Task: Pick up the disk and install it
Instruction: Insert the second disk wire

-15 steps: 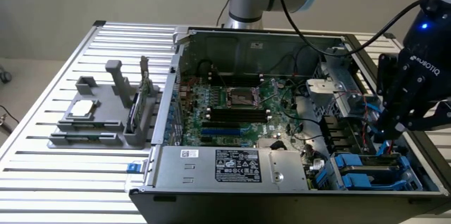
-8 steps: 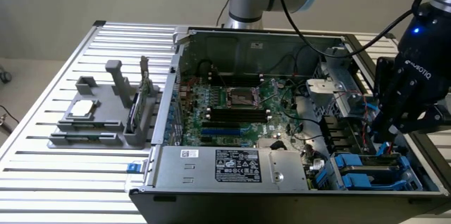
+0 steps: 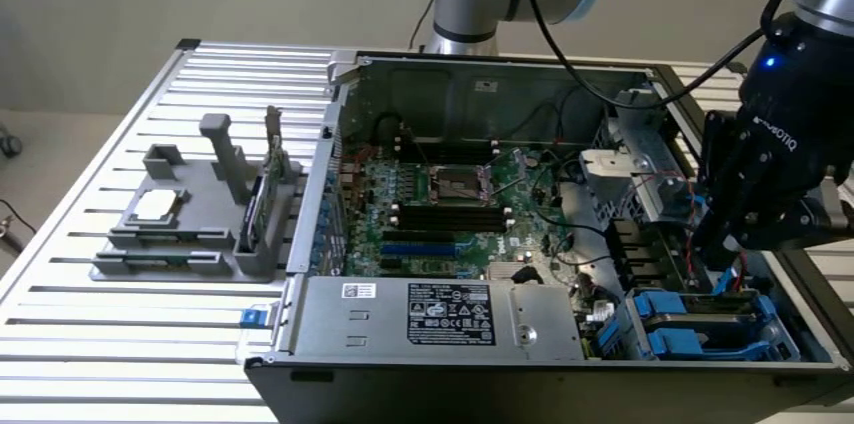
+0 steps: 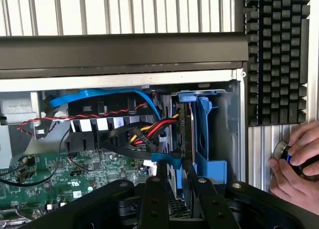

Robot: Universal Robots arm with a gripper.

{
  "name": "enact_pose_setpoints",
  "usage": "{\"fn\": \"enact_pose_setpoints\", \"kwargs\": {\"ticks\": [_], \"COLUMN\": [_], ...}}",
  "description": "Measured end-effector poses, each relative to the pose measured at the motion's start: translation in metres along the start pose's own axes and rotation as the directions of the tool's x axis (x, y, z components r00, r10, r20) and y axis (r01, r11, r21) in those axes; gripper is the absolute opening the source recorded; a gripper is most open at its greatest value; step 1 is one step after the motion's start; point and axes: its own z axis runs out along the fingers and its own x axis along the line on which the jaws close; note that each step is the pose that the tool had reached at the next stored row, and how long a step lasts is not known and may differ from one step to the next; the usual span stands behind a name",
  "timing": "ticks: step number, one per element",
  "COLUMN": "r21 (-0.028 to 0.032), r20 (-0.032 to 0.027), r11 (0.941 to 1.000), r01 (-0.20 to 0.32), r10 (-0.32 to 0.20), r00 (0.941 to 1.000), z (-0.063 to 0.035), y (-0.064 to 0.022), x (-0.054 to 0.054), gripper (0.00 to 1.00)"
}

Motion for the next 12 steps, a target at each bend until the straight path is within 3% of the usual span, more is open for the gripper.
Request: {"fn": "enact_pose_setpoints", "kwargs": {"ticks": [12], "r21": [0.0017], "r20": [0.0001], "r11": [0.9999], "r01": [-0.012], "r10": [0.012], "r00": [0.9999], "z": [0.0031], "y": [0.0], "x": [0.0007], "gripper": [0.27]}}
